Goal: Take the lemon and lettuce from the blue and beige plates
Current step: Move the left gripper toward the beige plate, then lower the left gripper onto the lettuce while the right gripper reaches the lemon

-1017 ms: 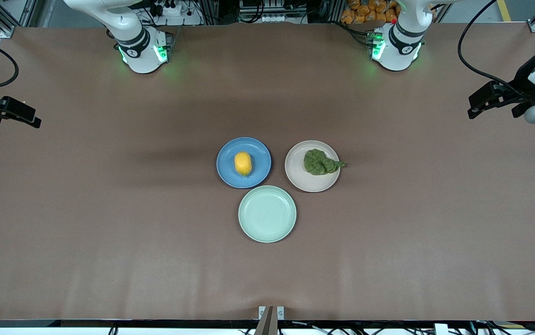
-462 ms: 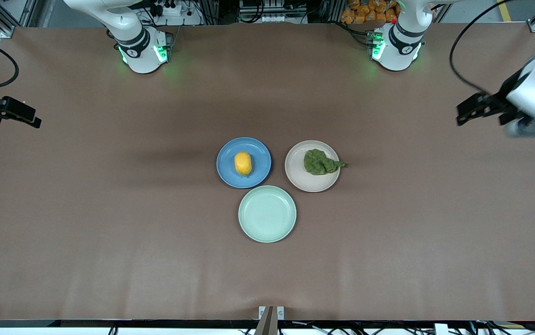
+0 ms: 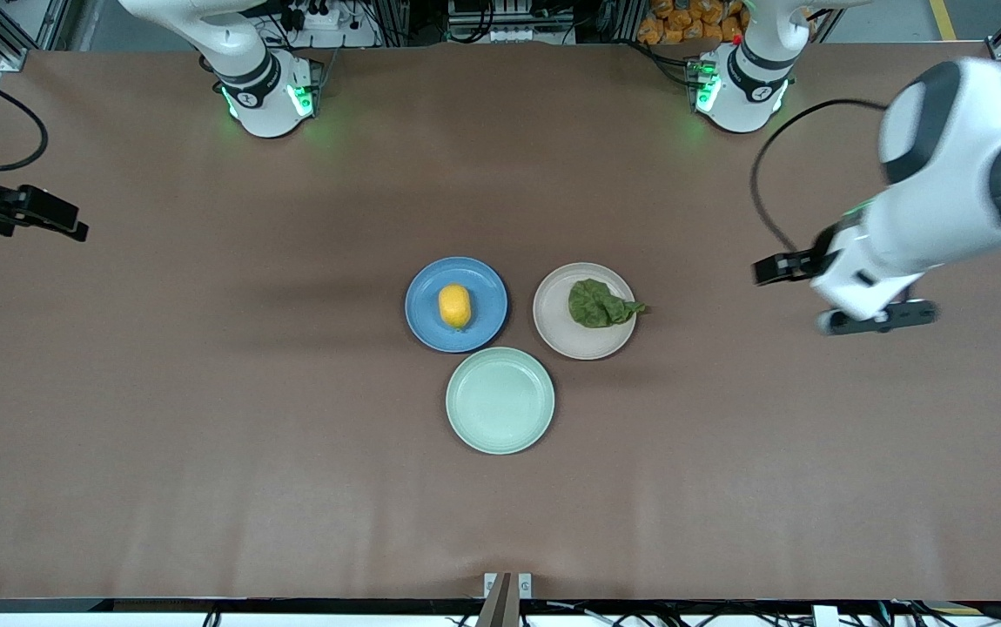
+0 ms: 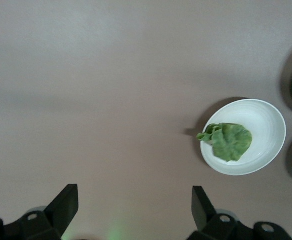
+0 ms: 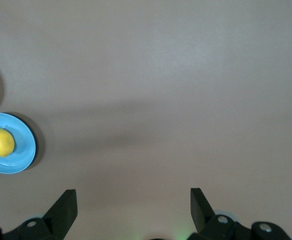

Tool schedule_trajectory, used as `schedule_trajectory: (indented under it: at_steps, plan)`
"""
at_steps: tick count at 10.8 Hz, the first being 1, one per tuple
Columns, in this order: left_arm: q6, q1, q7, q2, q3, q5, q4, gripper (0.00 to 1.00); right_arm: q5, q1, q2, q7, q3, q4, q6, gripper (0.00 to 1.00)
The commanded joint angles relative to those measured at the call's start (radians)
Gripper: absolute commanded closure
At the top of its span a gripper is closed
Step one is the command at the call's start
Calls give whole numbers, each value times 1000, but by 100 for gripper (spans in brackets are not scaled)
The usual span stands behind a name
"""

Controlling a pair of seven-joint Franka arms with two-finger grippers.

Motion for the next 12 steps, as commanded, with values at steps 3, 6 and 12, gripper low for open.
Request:
schedule_trajectory:
  at_steps: [3, 6, 12]
  plan:
    - [199, -184, -394, 114, -3, -21, -127, 0, 2, 29, 89, 82, 146, -58, 125, 0]
    - [337, -289, -602, 229, -3, -17, -144, 0, 7, 43, 175, 279, 292, -123, 271, 0]
    - [506, -344, -674, 320, 0, -6, -192, 10, 13, 130, 353, 561, 436, -210, 596, 0]
